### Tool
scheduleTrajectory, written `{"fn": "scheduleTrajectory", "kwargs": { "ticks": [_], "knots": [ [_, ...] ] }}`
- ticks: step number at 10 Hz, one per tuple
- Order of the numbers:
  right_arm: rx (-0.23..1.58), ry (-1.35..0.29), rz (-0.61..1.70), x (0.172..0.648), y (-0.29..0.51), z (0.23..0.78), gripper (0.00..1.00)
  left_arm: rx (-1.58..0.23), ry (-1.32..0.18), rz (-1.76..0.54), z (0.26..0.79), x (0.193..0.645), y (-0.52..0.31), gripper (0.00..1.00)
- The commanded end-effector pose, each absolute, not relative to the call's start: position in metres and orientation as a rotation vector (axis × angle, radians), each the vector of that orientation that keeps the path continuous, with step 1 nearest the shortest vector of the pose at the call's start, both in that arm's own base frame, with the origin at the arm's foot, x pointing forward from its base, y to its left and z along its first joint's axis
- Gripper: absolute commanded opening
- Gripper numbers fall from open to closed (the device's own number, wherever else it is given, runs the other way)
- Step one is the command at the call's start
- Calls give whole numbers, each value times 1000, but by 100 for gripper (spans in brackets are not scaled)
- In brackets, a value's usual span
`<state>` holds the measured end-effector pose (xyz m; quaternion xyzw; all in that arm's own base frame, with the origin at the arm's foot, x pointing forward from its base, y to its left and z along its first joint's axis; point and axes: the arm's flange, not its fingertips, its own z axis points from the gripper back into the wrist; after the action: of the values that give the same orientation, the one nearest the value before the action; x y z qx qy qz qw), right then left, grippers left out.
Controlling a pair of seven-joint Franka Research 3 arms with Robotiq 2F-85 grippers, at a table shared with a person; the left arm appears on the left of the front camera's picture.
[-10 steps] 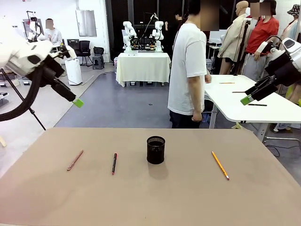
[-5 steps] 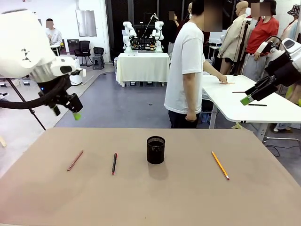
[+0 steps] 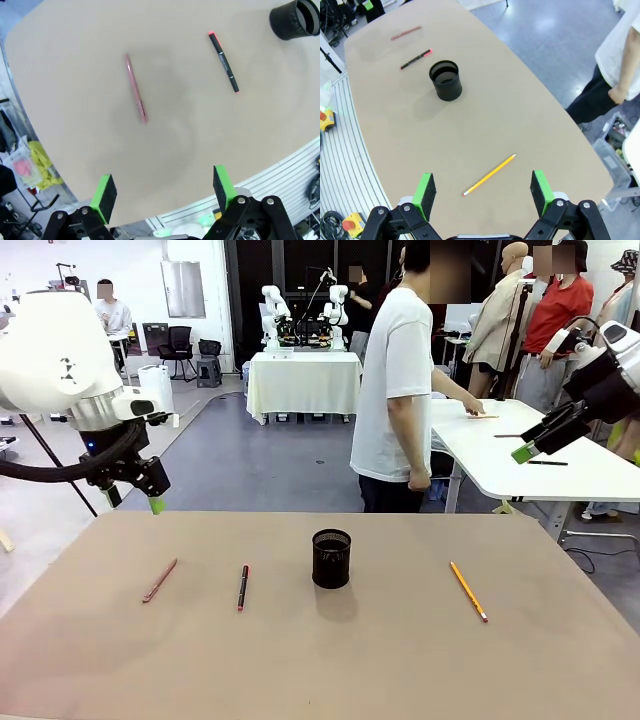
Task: Place the pens into the pen holder.
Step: Pick up a writing instrument from the table and place it into the Pen holder.
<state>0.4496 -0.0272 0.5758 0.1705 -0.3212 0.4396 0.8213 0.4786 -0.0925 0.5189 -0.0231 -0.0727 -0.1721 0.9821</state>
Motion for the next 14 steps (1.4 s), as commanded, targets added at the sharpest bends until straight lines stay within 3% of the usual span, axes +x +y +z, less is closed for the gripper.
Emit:
{"fn": "scheduleTrajectory", "kwargs": {
  "ticks": [1, 3, 6, 14],
  "knots": [
    [380, -695, 931, 451, -27, 577, 100, -42, -156, -327, 522, 474, -94, 100],
    [380, -695, 931, 451, -27, 577, 100, -47, -148, -344, 520, 478, -93, 100],
    [380, -695, 931, 451, -27, 577, 100, 66, -132, -290, 480, 522, -91, 100],
    [380, -695, 931, 451, -27, 577, 100, 47, -1, -233, 378, 581, -79, 100]
  ]
}}
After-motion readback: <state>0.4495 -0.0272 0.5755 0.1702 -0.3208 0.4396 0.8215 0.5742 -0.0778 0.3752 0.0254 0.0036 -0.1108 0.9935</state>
